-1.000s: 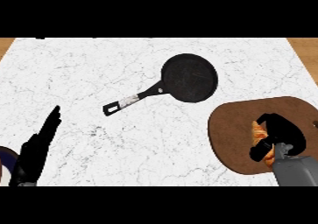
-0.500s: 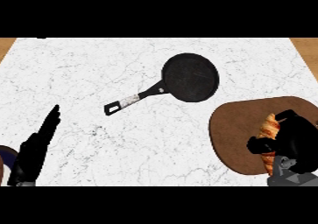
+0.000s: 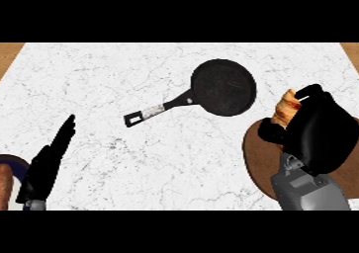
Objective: Pick the croissant from the cutting board and place it in the pan
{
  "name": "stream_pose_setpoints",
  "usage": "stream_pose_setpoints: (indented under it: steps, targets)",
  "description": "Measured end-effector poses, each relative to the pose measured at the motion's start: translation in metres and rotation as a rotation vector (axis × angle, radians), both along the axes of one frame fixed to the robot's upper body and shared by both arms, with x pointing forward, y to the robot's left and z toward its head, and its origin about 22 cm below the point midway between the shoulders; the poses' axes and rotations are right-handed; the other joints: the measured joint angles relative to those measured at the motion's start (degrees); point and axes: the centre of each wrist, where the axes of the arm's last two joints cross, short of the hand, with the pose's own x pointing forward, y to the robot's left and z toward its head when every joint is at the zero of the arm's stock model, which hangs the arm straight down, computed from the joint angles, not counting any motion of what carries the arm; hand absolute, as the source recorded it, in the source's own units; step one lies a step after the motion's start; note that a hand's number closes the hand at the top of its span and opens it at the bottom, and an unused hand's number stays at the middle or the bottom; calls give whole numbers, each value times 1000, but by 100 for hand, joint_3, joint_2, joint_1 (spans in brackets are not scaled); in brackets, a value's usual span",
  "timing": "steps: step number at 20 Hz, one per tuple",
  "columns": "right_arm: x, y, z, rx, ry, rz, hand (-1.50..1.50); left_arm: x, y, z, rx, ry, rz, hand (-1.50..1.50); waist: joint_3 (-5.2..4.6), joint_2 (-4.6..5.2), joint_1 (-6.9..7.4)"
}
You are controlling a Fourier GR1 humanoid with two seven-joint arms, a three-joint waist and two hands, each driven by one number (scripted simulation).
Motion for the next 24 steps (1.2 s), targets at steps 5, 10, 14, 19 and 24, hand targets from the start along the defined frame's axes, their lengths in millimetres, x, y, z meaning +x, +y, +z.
stream_pose_setpoints:
  steps: [5, 10, 14, 19, 24]
  targets:
    - [45, 4, 11, 60, -15, 8, 150, 3, -3, 1, -4, -7, -8, 0, 9, 30, 68]
    - [88, -4, 3, 159, -25, 6, 150, 6, 2, 5, -6, -6, -25, 0, 14, 60, 132]
    - [121, -11, -13, 241, -21, 1, 150, 9, -1, 9, -4, -14, -34, 0, 17, 83, 184]
    - [153, -23, -38, 310, 46, -16, 150, 13, -8, 10, -8, -21, -42, 0, 17, 116, 249]
    - [167, -26, -63, 412, 135, 6, 150, 11, -14, 7, -10, -29, -56, 0, 24, 156, 333]
